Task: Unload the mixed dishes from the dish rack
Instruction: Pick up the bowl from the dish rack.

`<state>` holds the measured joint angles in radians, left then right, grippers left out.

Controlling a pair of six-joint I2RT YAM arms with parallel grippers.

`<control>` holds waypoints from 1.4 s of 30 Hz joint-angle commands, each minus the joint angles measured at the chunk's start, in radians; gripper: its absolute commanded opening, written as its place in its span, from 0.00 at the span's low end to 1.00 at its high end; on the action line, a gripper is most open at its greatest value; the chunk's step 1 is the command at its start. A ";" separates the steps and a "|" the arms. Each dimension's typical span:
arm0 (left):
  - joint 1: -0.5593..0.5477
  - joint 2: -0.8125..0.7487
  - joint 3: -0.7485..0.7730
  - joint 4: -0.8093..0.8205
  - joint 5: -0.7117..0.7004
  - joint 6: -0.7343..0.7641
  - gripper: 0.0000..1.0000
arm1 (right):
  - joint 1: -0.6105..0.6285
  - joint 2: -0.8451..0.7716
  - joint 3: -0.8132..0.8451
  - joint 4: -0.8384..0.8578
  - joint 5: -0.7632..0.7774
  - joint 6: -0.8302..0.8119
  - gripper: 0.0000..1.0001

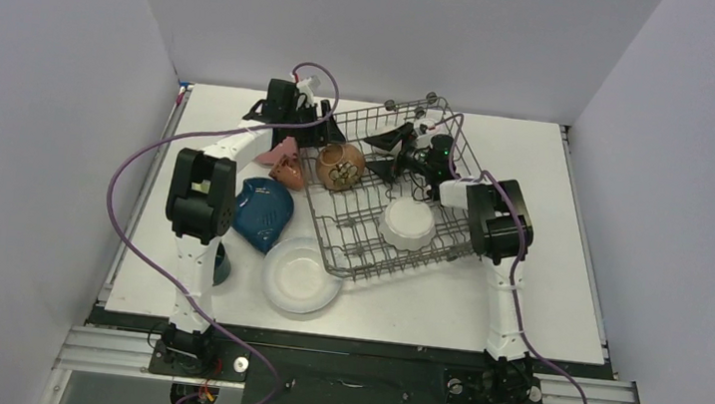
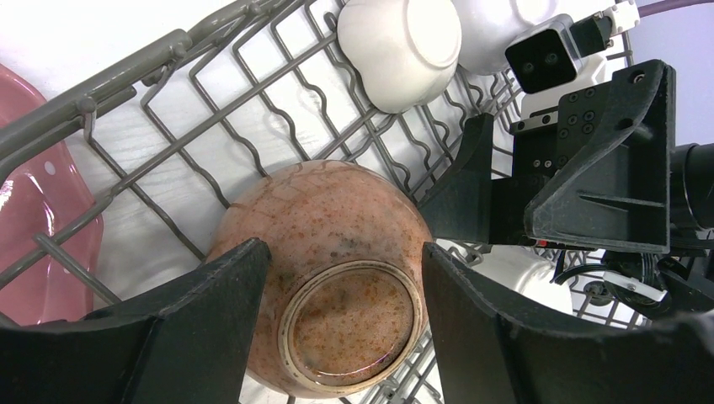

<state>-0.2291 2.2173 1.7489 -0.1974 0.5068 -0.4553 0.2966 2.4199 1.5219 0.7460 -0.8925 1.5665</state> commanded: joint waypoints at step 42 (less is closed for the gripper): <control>-0.001 0.118 -0.068 -0.167 0.094 0.029 0.73 | 0.143 -0.005 0.227 -0.030 -0.053 -0.057 0.77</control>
<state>-0.2081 2.2543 1.7538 -0.1490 0.5629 -0.4511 0.4168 2.4516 1.6722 0.7238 -0.9337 1.6173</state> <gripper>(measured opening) 0.734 0.777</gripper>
